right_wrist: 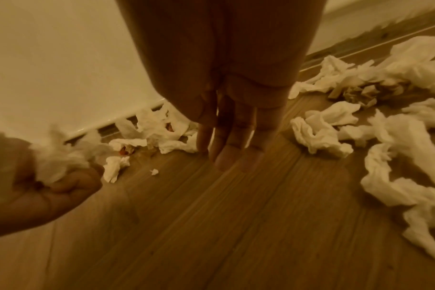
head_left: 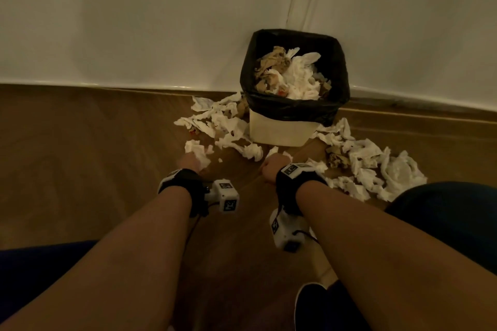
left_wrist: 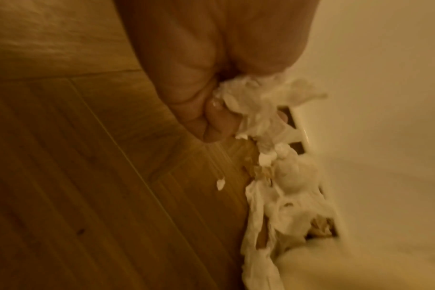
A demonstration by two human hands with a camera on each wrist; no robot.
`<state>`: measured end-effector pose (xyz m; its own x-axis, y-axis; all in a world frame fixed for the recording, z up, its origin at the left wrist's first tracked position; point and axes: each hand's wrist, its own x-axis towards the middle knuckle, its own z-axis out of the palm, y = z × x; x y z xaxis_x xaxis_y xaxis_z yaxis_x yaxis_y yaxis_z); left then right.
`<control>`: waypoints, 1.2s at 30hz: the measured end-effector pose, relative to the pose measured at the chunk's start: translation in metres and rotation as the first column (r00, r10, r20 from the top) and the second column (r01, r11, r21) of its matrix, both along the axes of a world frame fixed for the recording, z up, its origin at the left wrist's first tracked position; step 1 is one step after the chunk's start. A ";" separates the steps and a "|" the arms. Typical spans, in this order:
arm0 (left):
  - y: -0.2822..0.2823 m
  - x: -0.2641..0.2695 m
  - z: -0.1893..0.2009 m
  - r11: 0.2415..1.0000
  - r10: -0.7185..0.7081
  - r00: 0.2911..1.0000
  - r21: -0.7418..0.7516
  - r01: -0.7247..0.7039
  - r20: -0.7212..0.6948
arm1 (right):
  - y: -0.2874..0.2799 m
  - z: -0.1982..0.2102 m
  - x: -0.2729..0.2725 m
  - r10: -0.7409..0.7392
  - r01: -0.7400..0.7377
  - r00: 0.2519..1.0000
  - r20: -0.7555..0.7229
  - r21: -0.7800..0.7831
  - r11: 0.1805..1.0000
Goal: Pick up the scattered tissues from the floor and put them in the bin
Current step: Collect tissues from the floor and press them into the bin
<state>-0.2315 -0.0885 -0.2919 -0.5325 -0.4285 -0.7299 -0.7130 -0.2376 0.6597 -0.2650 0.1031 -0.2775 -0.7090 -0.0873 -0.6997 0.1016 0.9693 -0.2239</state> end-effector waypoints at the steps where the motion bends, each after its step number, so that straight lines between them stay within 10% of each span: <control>1: -0.005 0.002 0.001 0.999 0.038 0.999 -0.012 -0.038 0.002 | -0.003 -0.002 0.000 0.001 -0.001 0.999 -0.034 -0.014 1.000; 5: -0.022 0.010 0.004 0.976 0.120 0.992 0.179 -0.126 0.042 | -0.016 -0.004 0.004 -0.019 0.010 0.993 -0.116 -0.078 0.997; 11: -0.037 0.024 -0.003 0.993 -0.081 0.997 0.082 0.080 0.009 | -0.039 -0.009 0.000 0.034 -0.039 0.973 -0.227 -0.019 0.999; 14: -0.040 0.024 -0.005 0.909 0.141 0.990 0.400 -0.117 -0.031 | -0.052 -0.006 -0.009 0.073 -0.078 0.964 -0.254 -0.010 0.997; 27: -0.055 0.041 -0.009 0.866 0.228 0.972 0.445 -0.230 0.058 | -0.064 -0.043 -0.008 0.187 -0.173 0.954 -0.233 0.081 0.982; 36: -0.040 0.033 -0.005 0.892 0.124 0.991 0.430 -0.136 0.055 | -0.051 -0.025 -0.008 -0.340 0.252 0.926 -0.161 -0.406 0.878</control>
